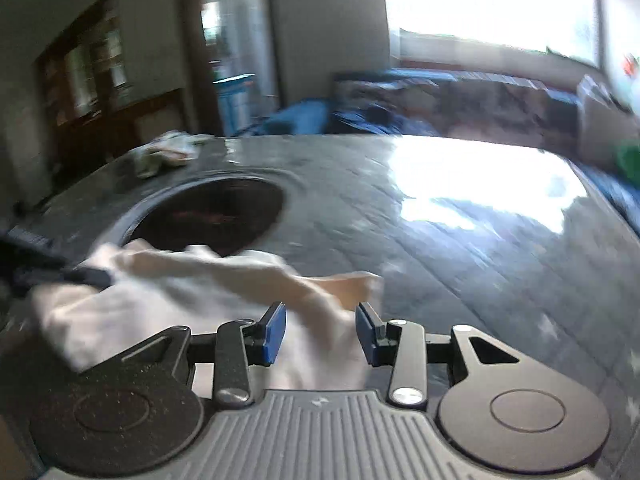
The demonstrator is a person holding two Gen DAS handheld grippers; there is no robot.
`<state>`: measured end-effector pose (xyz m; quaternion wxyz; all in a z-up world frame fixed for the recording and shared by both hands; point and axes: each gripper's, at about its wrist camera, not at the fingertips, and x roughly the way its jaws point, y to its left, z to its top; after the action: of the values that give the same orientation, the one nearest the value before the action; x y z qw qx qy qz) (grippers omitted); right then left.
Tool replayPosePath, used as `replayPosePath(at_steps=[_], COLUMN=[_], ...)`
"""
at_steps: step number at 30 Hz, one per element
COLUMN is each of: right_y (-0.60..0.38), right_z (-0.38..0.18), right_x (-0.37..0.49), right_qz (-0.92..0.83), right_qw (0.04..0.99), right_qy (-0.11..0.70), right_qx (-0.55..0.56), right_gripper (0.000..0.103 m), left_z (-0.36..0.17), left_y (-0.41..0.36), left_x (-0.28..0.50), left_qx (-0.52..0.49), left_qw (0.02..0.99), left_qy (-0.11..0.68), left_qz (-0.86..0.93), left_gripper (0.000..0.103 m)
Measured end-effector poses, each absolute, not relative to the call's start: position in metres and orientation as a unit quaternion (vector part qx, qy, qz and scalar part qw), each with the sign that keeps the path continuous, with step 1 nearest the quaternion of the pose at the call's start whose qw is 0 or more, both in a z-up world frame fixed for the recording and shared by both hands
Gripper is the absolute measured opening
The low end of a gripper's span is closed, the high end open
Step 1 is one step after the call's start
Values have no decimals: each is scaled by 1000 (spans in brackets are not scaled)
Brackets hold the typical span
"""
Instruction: Fold clothes
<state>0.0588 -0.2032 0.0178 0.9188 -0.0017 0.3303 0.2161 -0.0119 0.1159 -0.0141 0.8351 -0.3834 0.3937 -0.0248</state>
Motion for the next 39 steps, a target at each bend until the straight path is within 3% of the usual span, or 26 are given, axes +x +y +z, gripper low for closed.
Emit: replayPosePath(at_steps=[10, 12, 15, 25, 39], right_y=[-219, -214, -216, -233, -325], right_z=[-8, -7, -4, 32, 79], right_x=[72, 72, 69, 48, 45], right_qz=[223, 228, 234, 225, 92], right_qw=[908, 908, 906, 928, 966], right_qy=[349, 348, 345, 288, 239], right_qx=[58, 54, 70, 68, 33], right_gripper=[37, 21, 11, 9, 8], left_z=[-10, -9, -4, 28, 48], left_y=[108, 106, 102, 69, -59], left_x=[-8, -7, -6, 12, 83], left_qx=[-349, -341, -327, -279, -227], left_qw=[849, 853, 859, 884, 882], left_qy=[395, 395, 393, 371, 380], left_qz=[-17, -16, -14, -55, -161], left_gripper=[20, 20, 18, 15, 15])
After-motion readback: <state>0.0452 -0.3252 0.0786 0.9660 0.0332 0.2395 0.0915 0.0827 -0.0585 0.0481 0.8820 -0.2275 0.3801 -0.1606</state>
